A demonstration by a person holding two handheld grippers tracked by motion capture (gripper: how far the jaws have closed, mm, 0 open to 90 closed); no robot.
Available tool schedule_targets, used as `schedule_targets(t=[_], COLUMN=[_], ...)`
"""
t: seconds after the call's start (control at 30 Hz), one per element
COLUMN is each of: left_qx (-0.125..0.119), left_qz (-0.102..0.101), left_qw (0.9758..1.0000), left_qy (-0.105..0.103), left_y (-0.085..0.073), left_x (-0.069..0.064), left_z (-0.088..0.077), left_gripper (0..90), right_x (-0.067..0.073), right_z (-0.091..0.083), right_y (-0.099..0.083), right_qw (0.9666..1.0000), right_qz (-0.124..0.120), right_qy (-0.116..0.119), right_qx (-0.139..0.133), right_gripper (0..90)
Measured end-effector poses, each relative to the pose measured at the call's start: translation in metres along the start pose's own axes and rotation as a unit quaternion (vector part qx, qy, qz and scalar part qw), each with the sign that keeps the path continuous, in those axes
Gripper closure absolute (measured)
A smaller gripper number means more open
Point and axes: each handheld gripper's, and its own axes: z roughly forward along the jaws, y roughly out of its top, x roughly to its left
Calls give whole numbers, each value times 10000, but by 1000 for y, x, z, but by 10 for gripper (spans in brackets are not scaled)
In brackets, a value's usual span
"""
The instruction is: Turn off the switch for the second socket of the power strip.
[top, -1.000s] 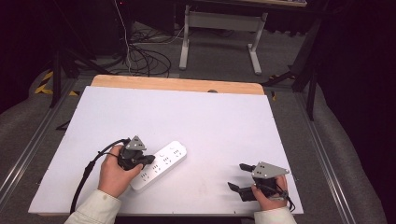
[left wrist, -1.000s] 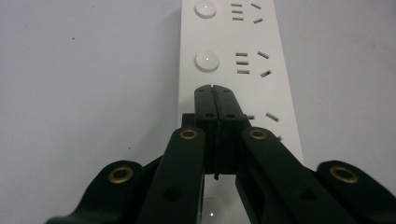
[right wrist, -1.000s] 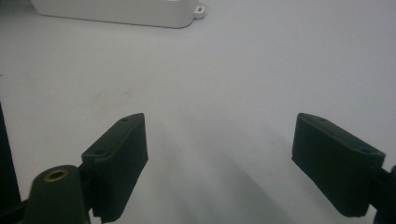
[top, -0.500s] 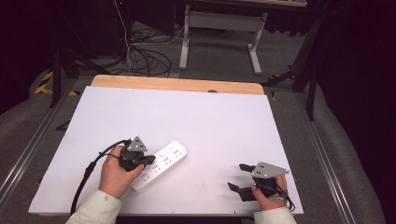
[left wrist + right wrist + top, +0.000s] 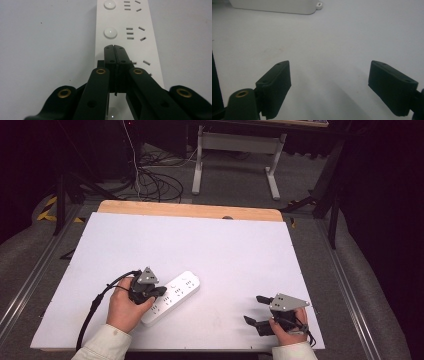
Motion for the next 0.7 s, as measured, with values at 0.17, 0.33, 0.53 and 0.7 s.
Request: schedule_targets(t=[0.17, 0.33, 0.53, 0.7], left_qx=[-11, 6, 18, 21], left_qz=[29, 32, 58, 43], left_qw=[10000, 10000, 9999, 9999], left_qy=[59, 85, 159, 163], left_y=[0, 0, 0, 0], left_x=[-1, -2, -4, -4], left_z=[0, 0, 0, 0], left_gripper=[900, 900, 900, 900], right_x=[0, 0, 0, 1], right_z=[0, 0, 0, 0], right_y=[0, 0, 0, 0], right_qw=[10000, 10000, 10000, 10000], right_qz=[4, -1, -5, 0], right_qy=[-3, 2, 5, -4], right_qx=[-10, -8, -10, 0], right_gripper=[190, 190, 190, 190])
